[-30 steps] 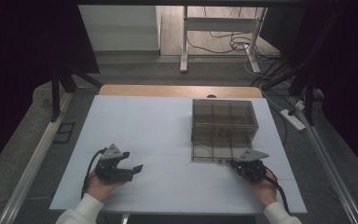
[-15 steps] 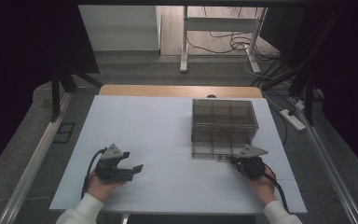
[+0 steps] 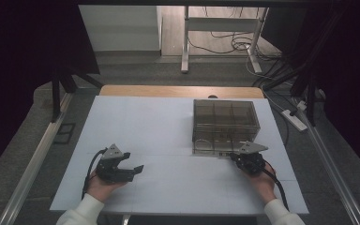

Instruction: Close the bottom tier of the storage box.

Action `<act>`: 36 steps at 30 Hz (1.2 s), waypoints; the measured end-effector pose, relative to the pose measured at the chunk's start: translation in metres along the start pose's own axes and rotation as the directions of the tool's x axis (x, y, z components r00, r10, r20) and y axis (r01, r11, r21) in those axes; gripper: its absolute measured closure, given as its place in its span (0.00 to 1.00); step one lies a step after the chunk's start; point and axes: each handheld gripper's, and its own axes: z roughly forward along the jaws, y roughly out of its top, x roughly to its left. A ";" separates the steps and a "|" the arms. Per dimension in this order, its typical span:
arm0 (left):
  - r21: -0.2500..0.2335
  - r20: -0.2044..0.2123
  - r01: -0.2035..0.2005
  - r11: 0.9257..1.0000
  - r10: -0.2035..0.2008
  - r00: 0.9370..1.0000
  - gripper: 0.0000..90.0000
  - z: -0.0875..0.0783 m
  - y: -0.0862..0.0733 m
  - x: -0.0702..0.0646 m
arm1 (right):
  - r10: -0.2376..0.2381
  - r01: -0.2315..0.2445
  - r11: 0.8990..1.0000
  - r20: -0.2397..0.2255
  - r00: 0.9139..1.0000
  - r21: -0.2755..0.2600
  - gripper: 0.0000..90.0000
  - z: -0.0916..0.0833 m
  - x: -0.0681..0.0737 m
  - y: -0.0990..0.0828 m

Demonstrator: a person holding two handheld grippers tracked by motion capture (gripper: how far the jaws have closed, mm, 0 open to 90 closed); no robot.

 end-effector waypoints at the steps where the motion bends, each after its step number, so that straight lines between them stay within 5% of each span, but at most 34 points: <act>1: 0.000 0.000 -0.001 1.000 0.001 1.000 0.26 0.000 0.000 0.000 | 0.001 -0.001 1.000 -0.003 1.000 0.001 0.99 0.000 -0.001 0.001; 36: 0.001 -0.008 0.001 1.000 -0.001 1.000 0.26 0.000 -0.002 0.001 | 0.019 -0.019 1.000 0.043 0.999 -0.001 0.99 0.026 -0.026 0.021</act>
